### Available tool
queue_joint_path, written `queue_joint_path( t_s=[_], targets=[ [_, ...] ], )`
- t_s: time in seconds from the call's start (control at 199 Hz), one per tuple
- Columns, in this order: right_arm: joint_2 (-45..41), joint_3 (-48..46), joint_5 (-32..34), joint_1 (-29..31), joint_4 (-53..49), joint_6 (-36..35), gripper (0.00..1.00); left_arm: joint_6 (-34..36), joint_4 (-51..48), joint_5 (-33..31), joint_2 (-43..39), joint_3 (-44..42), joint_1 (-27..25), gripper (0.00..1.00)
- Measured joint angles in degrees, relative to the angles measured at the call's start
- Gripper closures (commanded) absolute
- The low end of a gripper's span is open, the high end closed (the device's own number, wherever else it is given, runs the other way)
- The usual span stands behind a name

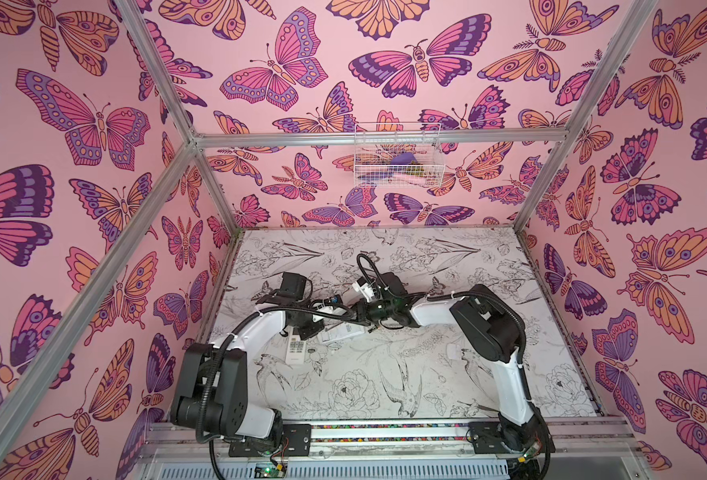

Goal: Unload the batteries from the remote control

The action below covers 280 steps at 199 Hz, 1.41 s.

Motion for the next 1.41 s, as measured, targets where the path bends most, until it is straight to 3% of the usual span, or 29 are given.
queue_joint_path(
  t_s=[0.473, 0.74, 1.138, 1.409],
  targets=[
    [-21.3, -17.2, 8.5, -6.4, -3.0, -5.0, 1.0, -8.4, -4.7, 6.3, -1.5, 8.5, -5.3, 0.94],
    [-33.4, -27.3, 14.5, -11.4, -5.2, -7.3, 1.0, -9.9, -5.0, 7.9, 0.6, 12.5, -10.2, 0.94],
    [-52.2, -35.1, 23.4, -15.6, -12.4, -11.2, 1.0, -6.0, -1.4, 8.8, 8.1, 14.2, -19.0, 0.93],
    [-60.3, -39.2, 29.1, -16.2, -16.4, -12.7, 1.0, 0.2, 8.3, 5.3, 13.0, 12.8, -26.0, 0.92]
  ],
)
